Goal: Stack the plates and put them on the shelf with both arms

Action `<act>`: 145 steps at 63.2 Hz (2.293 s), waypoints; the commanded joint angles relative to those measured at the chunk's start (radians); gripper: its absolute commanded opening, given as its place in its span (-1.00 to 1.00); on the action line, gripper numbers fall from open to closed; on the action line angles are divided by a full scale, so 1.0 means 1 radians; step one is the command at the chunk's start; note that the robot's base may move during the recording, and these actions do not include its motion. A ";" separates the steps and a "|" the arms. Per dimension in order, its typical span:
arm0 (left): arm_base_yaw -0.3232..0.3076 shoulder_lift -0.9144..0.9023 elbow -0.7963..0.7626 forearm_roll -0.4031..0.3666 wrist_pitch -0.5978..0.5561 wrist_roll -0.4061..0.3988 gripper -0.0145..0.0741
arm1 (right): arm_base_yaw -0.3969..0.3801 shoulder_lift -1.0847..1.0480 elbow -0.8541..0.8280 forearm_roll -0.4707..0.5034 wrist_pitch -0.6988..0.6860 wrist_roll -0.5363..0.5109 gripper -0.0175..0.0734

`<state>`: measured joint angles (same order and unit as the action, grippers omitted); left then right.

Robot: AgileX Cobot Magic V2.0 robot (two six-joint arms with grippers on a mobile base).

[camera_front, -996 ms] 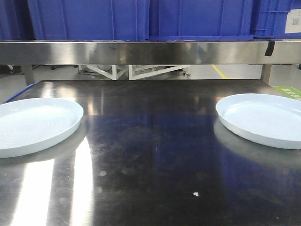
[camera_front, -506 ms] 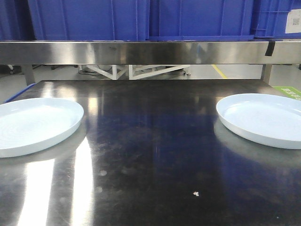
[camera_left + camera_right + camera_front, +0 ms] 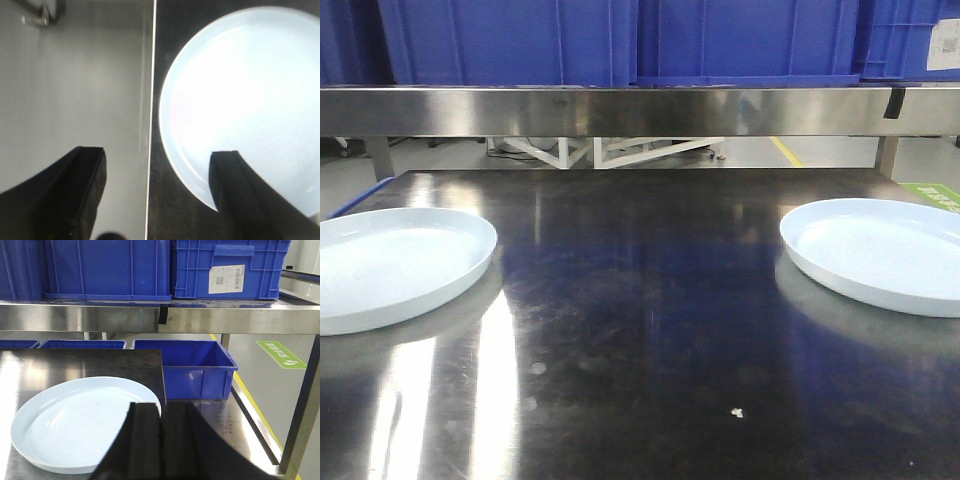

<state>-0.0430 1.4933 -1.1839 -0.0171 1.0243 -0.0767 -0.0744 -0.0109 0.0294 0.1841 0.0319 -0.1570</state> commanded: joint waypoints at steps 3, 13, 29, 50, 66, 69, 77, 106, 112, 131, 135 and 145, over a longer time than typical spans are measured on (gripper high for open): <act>0.006 0.049 -0.035 -0.006 -0.019 -0.001 0.45 | -0.006 -0.021 -0.017 -0.007 -0.090 -0.003 -0.49; 0.006 0.131 -0.035 -0.038 -0.069 -0.001 0.45 | -0.006 -0.021 -0.017 -0.007 -0.090 -0.003 -0.49; 0.006 0.223 -0.035 -0.055 -0.116 0.001 0.45 | -0.006 -0.021 -0.017 -0.007 -0.090 -0.003 -0.49; 0.006 0.239 -0.035 -0.053 -0.121 0.001 -0.13 | -0.006 -0.021 -0.017 -0.007 -0.090 -0.003 -0.49; 0.006 0.239 -0.035 -0.057 -0.117 0.001 -0.48 | -0.006 -0.021 -0.017 -0.007 -0.090 -0.003 -0.49; 0.006 0.239 -0.037 -0.059 -0.115 0.001 -0.48 | -0.006 -0.021 -0.017 -0.007 -0.090 -0.003 -0.49; 0.006 0.226 -0.075 -0.059 -0.081 0.001 -0.48 | -0.006 -0.021 -0.017 -0.007 -0.090 -0.003 -0.49; -0.095 0.012 -0.191 -0.411 0.003 0.171 -0.48 | -0.006 -0.021 -0.017 -0.007 -0.090 -0.003 -0.49; -0.196 0.010 -0.189 -0.411 0.039 0.188 -0.48 | -0.006 -0.021 -0.017 -0.007 -0.090 -0.003 -0.49; -0.501 0.101 -0.107 -0.322 -0.020 0.207 -0.48 | -0.006 -0.021 -0.017 -0.007 -0.090 -0.003 -0.49; -0.530 0.130 -0.099 -0.318 -0.042 0.207 -0.48 | -0.006 -0.021 -0.017 -0.007 -0.090 -0.003 -0.49; -0.560 0.205 -0.100 -0.318 -0.084 0.207 -0.48 | -0.006 -0.021 -0.017 -0.007 -0.090 -0.003 -0.49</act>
<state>-0.5877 1.7119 -1.2597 -0.3162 0.9853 0.1291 -0.0744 -0.0109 0.0294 0.1841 0.0319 -0.1570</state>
